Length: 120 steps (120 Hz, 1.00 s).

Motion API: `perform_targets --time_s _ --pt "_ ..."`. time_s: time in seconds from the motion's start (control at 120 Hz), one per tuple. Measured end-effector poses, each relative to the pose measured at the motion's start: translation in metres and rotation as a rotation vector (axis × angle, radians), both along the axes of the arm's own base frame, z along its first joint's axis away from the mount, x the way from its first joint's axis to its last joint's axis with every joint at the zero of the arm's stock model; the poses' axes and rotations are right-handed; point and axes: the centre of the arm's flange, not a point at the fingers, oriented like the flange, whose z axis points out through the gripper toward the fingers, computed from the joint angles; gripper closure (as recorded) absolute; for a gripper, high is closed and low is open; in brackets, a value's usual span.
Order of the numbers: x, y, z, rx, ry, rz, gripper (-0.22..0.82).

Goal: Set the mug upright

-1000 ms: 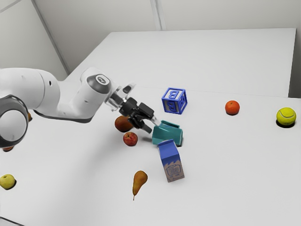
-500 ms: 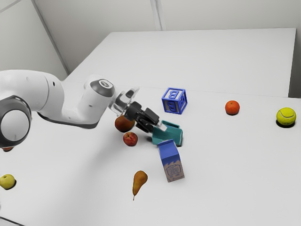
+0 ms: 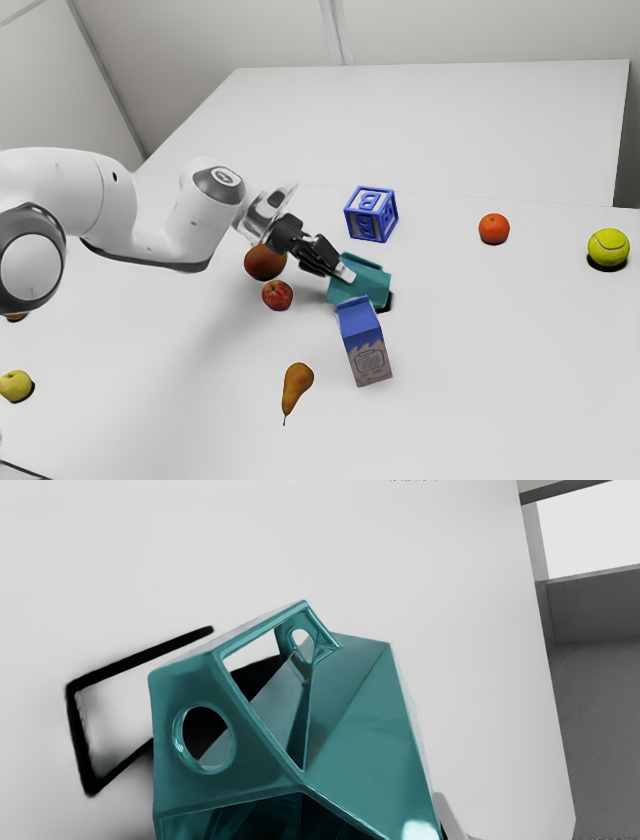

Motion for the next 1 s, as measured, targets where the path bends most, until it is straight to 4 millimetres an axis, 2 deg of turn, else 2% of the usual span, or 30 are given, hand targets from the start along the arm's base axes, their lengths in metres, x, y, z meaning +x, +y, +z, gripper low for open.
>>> perform_targets --time_s 0.175,0.367,0.592,0.808,1.0 --pt "-0.001 -0.017 0.02 0.079 -0.056 -0.071 0.76" --pt "-0.003 -0.03 0.042 0.271 -0.129 -0.163 0.77" --pt "-0.006 -0.048 0.078 0.572 -0.242 -0.301 0.78" --pt "-0.009 -0.061 0.082 0.789 -0.27 -0.376 0.78" --pt "-0.016 -0.087 0.075 0.899 -0.262 -0.43 0.78"
